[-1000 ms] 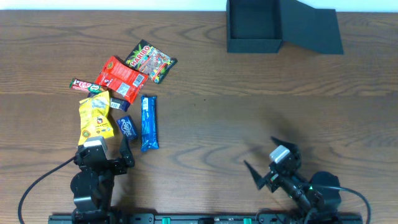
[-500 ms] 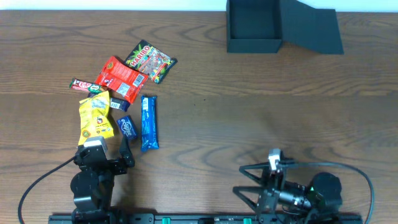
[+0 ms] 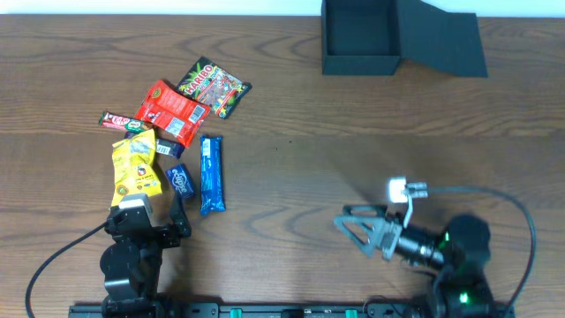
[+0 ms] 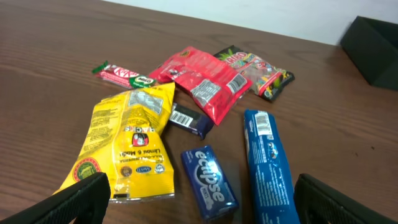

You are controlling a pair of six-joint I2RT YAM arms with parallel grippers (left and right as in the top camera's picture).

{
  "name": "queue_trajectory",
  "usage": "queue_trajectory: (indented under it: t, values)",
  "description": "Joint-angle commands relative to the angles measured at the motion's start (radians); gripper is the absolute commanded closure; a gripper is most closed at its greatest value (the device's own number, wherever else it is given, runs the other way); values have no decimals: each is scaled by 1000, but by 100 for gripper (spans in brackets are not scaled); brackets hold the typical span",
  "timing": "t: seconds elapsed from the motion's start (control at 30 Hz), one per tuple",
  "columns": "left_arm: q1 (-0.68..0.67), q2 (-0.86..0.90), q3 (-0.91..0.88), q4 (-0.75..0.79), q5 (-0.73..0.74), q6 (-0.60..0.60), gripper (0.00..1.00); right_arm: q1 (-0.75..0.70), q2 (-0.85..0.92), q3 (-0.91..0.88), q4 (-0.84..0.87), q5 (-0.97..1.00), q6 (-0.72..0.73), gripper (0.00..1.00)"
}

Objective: Pack container
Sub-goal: 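Reach the right gripper to the green box's far edge and grip it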

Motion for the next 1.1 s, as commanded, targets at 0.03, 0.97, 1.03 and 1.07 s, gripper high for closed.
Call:
queue_trajectory:
  t: [0.03, 0.97, 1.03, 1.07]
  values:
    - [-4, -6, -21, -4, -10, 18, 5, -9, 277, 221, -86, 24, -265, 1]
    - [-4, -6, -21, -4, -10, 18, 5, 82, 1358, 1562, -1015, 900, -19, 10]
    - [-4, -6, -21, -4, -10, 18, 5, 73, 1458, 1667, -1041, 901, 11, 10]
    - [-4, -6, -21, -4, -10, 18, 5, 66, 1511, 1726, -1056, 905, 41, 10]
